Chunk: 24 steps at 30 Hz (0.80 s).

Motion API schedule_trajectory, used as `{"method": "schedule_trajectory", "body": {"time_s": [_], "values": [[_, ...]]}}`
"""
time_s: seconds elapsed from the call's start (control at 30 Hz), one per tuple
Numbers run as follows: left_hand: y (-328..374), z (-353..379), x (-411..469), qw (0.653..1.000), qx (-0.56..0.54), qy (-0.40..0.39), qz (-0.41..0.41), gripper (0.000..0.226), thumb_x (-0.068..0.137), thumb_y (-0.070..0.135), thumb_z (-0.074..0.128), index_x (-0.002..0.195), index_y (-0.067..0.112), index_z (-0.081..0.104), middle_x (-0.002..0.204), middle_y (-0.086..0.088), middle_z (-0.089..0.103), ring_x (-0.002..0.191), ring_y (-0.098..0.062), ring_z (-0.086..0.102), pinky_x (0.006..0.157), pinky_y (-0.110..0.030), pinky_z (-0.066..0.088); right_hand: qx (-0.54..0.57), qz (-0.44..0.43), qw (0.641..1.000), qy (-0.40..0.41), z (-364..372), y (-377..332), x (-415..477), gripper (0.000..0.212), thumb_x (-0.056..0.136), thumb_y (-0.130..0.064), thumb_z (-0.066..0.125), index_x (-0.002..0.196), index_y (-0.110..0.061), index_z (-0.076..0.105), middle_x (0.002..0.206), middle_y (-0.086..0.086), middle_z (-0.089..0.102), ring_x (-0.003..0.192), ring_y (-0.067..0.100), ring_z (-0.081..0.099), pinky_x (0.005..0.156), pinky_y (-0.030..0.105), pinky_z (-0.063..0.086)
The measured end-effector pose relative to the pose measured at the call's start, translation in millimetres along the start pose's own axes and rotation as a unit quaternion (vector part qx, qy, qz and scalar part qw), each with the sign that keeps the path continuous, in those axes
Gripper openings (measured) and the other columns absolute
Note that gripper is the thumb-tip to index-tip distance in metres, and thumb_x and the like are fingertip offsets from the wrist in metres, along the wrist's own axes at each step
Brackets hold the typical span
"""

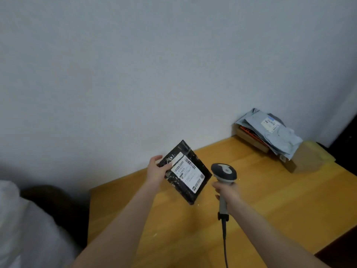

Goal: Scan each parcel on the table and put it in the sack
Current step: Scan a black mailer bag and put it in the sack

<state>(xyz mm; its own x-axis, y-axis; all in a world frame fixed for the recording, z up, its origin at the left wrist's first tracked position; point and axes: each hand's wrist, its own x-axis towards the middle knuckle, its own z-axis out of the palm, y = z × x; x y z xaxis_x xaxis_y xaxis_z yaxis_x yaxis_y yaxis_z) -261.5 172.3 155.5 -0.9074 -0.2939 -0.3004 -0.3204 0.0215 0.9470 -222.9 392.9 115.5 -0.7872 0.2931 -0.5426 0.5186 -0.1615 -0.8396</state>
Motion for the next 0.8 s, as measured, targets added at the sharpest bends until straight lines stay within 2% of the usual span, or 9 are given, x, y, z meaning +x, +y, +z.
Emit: {"method": "schedule_trajectory", "body": {"time_s": [0.17, 0.3, 0.37, 0.43, 0.5, 0.57, 0.63, 0.73, 0.8], "values": [[24, -32, -7, 0.997, -0.001, -0.076, -0.016, 0.045, 0.077, 0.008, 0.077, 0.118, 0.011, 0.058, 0.107, -0.01, 0.068, 0.092, -0.024, 0.067, 0.066, -0.03, 0.055, -0.001, -0.059, 0.997, -0.055, -8, -23, -15, 0.021, 0.081, -0.009, 0.076, 0.095, -0.009, 0.061, 0.09, 0.006, 0.062, 0.088, 0.022, 0.058, 0.081, 0.041, 0.05], [37, -27, -22, 0.995, -0.008, -0.096, -0.011, 0.04, 0.078, 0.009, 0.076, 0.116, 0.005, 0.061, 0.103, -0.01, 0.07, 0.088, -0.02, 0.069, 0.061, -0.027, 0.055, 0.001, -0.058, 0.992, -0.117, -6, -24, -29, 0.02, 0.079, -0.004, 0.076, 0.094, -0.006, 0.064, 0.092, 0.01, 0.07, 0.087, 0.026, 0.066, 0.07, 0.035, 0.052], [41, -17, -30, 0.995, -0.031, -0.092, -0.015, 0.034, 0.083, 0.011, 0.072, 0.114, 0.003, 0.06, 0.097, -0.008, 0.072, 0.084, -0.018, 0.07, 0.06, -0.026, 0.055, 0.001, -0.044, 0.993, -0.107, -3, -18, -31, 0.018, 0.08, 0.0, 0.073, 0.093, -0.004, 0.063, 0.094, 0.016, 0.07, 0.088, 0.032, 0.067, 0.072, 0.04, 0.056], [38, -12, -39, 0.994, -0.028, -0.099, -0.022, 0.031, 0.088, 0.017, 0.067, 0.115, 0.006, 0.06, 0.1, -0.007, 0.073, 0.092, -0.02, 0.069, 0.071, -0.032, 0.056, 0.005, -0.027, 0.997, -0.075, -2, -14, -30, 0.017, 0.08, 0.002, 0.07, 0.093, -0.002, 0.061, 0.096, 0.019, 0.068, 0.092, 0.037, 0.065, 0.084, 0.049, 0.055], [27, -13, -51, 0.99, 0.03, -0.137, -0.028, 0.027, 0.09, 0.024, 0.065, 0.115, 0.012, 0.061, 0.104, -0.002, 0.073, 0.098, -0.02, 0.068, 0.081, -0.037, 0.055, 0.005, -0.017, 0.999, -0.043, -4, -12, -26, 0.017, 0.08, 0.001, 0.071, 0.093, 0.0, 0.06, 0.092, 0.017, 0.065, 0.093, 0.035, 0.062, 0.087, 0.048, 0.053], [11, -18, -61, 0.982, 0.067, -0.169, -0.043, 0.02, 0.09, 0.023, 0.066, 0.109, 0.017, 0.065, 0.099, 0.002, 0.075, 0.092, -0.015, 0.071, 0.074, -0.029, 0.057, -0.001, -0.013, 1.0, -0.027, -6, -12, -23, 0.016, 0.08, -0.001, 0.072, 0.091, 0.001, 0.06, 0.09, 0.016, 0.063, 0.089, 0.034, 0.061, 0.086, 0.046, 0.052], [-1, -19, -68, 0.984, 0.075, -0.149, -0.058, 0.016, 0.089, 0.017, 0.067, 0.104, 0.013, 0.066, 0.094, 0.0, 0.075, 0.084, -0.013, 0.072, 0.066, -0.023, 0.056, -0.008, -0.02, 0.999, -0.024, -8, -13, -24, 0.015, 0.08, -0.002, 0.073, 0.082, -0.004, 0.058, 0.086, 0.014, 0.062, 0.084, 0.031, 0.059, 0.084, 0.044, 0.051], [-8, -14, -73, 0.995, 0.052, -0.067, -0.057, 0.012, 0.089, 0.009, 0.065, 0.101, 0.007, 0.066, 0.098, -0.007, 0.074, 0.077, -0.012, 0.071, 0.057, -0.018, 0.053, -0.008, -0.043, 0.999, -0.03, -11, -13, -31, 0.019, 0.08, -0.004, 0.074, 0.075, -0.008, 0.056, 0.076, 0.009, 0.06, 0.076, 0.028, 0.056, 0.078, 0.043, 0.049], [-11, -13, -74, 0.997, 0.047, -0.022, -0.052, 0.014, 0.09, 0.008, 0.064, 0.104, 0.006, 0.065, 0.102, -0.009, 0.072, 0.084, -0.016, 0.069, 0.062, -0.021, 0.053, 0.004, -0.056, 0.998, -0.041, -13, -13, -40, 0.015, 0.081, -0.006, 0.074, 0.08, -0.006, 0.059, 0.07, 0.009, 0.059, 0.069, 0.025, 0.055, 0.074, 0.045, 0.049]]}}
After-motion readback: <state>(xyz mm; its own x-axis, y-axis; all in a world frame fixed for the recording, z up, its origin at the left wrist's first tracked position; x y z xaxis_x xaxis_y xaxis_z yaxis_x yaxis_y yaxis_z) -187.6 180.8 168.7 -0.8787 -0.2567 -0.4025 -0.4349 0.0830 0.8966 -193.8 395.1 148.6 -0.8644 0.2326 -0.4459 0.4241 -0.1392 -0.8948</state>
